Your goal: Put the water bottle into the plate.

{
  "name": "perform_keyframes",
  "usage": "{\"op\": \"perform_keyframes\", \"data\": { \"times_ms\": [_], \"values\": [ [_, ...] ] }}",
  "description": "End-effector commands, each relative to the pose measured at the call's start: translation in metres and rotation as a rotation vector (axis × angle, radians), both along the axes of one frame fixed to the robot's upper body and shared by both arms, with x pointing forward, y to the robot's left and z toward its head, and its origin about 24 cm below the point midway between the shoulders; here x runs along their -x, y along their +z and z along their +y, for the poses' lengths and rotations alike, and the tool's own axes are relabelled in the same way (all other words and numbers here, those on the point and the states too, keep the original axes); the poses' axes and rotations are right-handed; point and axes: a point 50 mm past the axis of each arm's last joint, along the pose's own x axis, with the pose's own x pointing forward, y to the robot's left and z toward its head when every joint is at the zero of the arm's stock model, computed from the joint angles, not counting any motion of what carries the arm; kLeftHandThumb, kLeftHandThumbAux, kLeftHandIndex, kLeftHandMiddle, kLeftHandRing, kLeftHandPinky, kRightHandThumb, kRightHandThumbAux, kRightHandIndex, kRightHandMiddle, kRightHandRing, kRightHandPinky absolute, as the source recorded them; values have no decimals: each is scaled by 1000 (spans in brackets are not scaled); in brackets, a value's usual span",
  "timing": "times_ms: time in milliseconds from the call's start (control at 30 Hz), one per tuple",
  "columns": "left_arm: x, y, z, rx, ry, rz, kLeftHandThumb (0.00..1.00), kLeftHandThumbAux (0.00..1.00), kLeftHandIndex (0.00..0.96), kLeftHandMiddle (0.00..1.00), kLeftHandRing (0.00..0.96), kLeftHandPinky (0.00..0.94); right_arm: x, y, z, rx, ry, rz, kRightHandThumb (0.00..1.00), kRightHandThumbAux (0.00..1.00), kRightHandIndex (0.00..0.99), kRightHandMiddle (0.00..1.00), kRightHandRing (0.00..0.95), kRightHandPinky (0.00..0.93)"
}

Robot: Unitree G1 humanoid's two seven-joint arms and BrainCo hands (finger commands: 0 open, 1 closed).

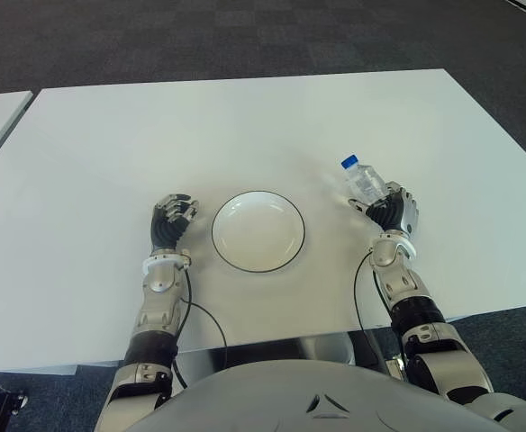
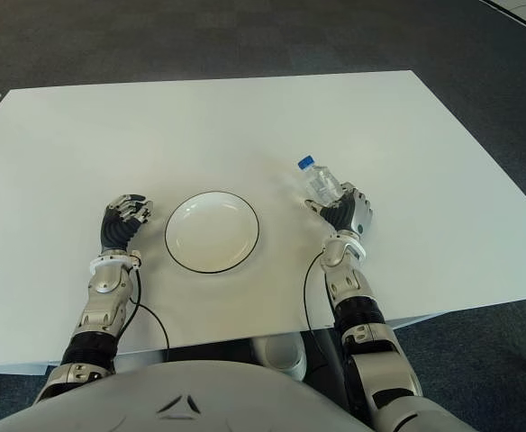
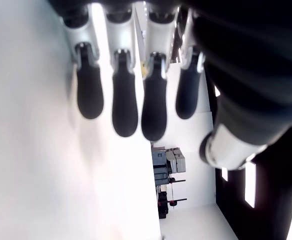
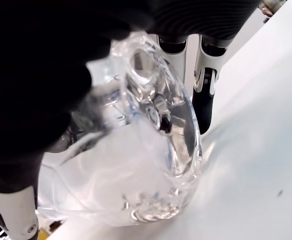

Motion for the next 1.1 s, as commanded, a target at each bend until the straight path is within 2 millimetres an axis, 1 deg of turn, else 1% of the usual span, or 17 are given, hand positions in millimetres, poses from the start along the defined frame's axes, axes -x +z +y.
{"op": "perform_keyframes", "data": {
  "times_ms": [33, 167, 267, 333, 500, 633, 667, 733, 833, 900, 1000, 1100],
  "values": [
    [16, -23, -3, 16, 4, 136, 708, 716, 429, 562, 557, 522, -2, 15, 7, 8, 72, -80, 704, 726, 439, 842, 848, 868],
    [15, -23, -3, 32, 15, 138, 708, 717, 429, 565, 558, 528, -6, 30, 12, 37, 130, -141, 704, 727, 438, 844, 855, 881],
    [15, -23, -3, 37, 21, 136, 708, 717, 429, 566, 558, 529, -10, 53, 24, 58, 197, -205, 704, 727, 438, 849, 860, 882],
    [16, -23, -3, 42, 24, 134, 707, 716, 429, 568, 557, 530, -11, 64, 30, 68, 234, -234, 704, 728, 438, 855, 865, 879],
    [16, -23, -3, 52, 31, 133, 707, 716, 429, 572, 562, 540, -16, 81, 43, 90, 341, -294, 705, 727, 438, 874, 878, 880],
    [16, -22, -4, 57, 37, 132, 707, 715, 429, 570, 562, 542, -17, 86, 53, 89, 411, -323, 707, 725, 437, 888, 887, 884],
    [16, -22, -4, 56, 36, 133, 752, 703, 419, 541, 560, 539, -16, 88, 60, 84, 436, -339, 706, 724, 437, 891, 886, 880],
    [16, -22, -4, 55, 35, 133, 791, 692, 409, 515, 558, 537, -14, 93, 70, 76, 480, -367, 707, 724, 437, 893, 889, 881],
    [16, -22, -4, 51, 34, 130, 818, 685, 401, 499, 557, 535, -13, 98, 83, 67, 561, -410, 709, 723, 437, 897, 891, 884],
    [16, -22, -4, 49, 33, 129, 824, 683, 398, 495, 557, 537, -12, 100, 89, 64, 597, -432, 709, 723, 437, 898, 892, 884],
    [17, -22, -3, 42, 34, 129, 829, 682, 396, 492, 559, 536, -8, 104, 105, 88, 678, -486, 706, 722, 437, 902, 895, 884],
    [17, -21, -3, 38, 32, 131, 830, 682, 395, 490, 560, 535, -5, 104, 113, 104, 737, -503, 707, 722, 437, 905, 897, 888]
  ]
}}
